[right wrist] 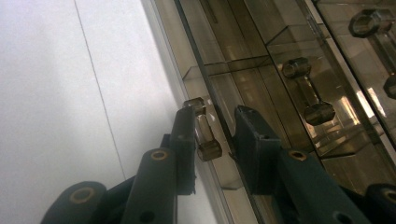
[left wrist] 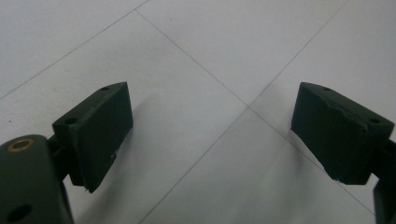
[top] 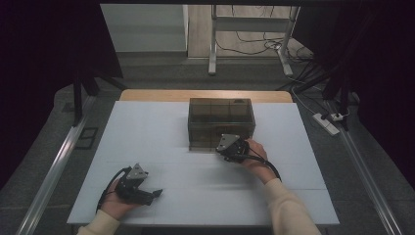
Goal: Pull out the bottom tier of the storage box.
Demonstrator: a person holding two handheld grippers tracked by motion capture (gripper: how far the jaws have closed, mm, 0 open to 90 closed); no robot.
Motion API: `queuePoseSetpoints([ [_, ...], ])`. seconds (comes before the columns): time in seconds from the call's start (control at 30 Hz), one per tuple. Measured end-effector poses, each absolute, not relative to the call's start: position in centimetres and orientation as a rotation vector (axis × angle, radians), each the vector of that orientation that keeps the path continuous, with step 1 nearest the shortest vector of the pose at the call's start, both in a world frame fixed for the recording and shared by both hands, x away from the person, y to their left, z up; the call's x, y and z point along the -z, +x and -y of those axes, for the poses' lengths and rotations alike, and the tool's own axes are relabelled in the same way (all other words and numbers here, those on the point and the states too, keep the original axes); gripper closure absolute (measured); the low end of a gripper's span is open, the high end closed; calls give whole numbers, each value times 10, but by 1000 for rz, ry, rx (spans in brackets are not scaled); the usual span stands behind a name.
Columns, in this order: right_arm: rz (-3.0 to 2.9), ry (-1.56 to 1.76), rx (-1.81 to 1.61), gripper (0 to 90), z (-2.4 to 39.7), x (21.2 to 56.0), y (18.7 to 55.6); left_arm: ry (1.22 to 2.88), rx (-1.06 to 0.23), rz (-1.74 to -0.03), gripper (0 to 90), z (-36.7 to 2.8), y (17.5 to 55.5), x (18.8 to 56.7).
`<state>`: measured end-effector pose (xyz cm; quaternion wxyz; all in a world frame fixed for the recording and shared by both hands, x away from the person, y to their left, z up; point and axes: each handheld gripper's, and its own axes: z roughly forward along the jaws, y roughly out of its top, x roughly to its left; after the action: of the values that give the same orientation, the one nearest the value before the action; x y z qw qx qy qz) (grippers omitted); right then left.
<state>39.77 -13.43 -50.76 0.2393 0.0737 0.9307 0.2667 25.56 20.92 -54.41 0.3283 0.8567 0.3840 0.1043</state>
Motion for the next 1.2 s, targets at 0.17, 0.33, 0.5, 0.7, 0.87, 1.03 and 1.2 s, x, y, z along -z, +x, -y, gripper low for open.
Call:
queuePoseSetpoints([
  [0.17,-2555,193,-729,690,135,507,397,2246,-272,-1003,125,-210,256,544],
  [0.33,-2558,191,-729,691,135,507,397,2246,-272,-1003,125,-210,256,544],
  [0.5,-2564,181,-728,691,135,507,396,2246,-270,-1002,125,-210,256,544],
  [0.7,-2571,178,-732,695,136,507,395,2250,-268,-1003,125,-210,256,545],
  [0.87,-2577,170,-735,696,136,507,393,2247,-268,-1003,125,-210,256,545],
  [1.03,-2588,164,-727,699,137,506,391,2250,-268,-1002,125,-210,256,545],
  [1.2,-2589,168,-737,699,138,506,391,2250,-268,-1002,125,-210,256,545],
])
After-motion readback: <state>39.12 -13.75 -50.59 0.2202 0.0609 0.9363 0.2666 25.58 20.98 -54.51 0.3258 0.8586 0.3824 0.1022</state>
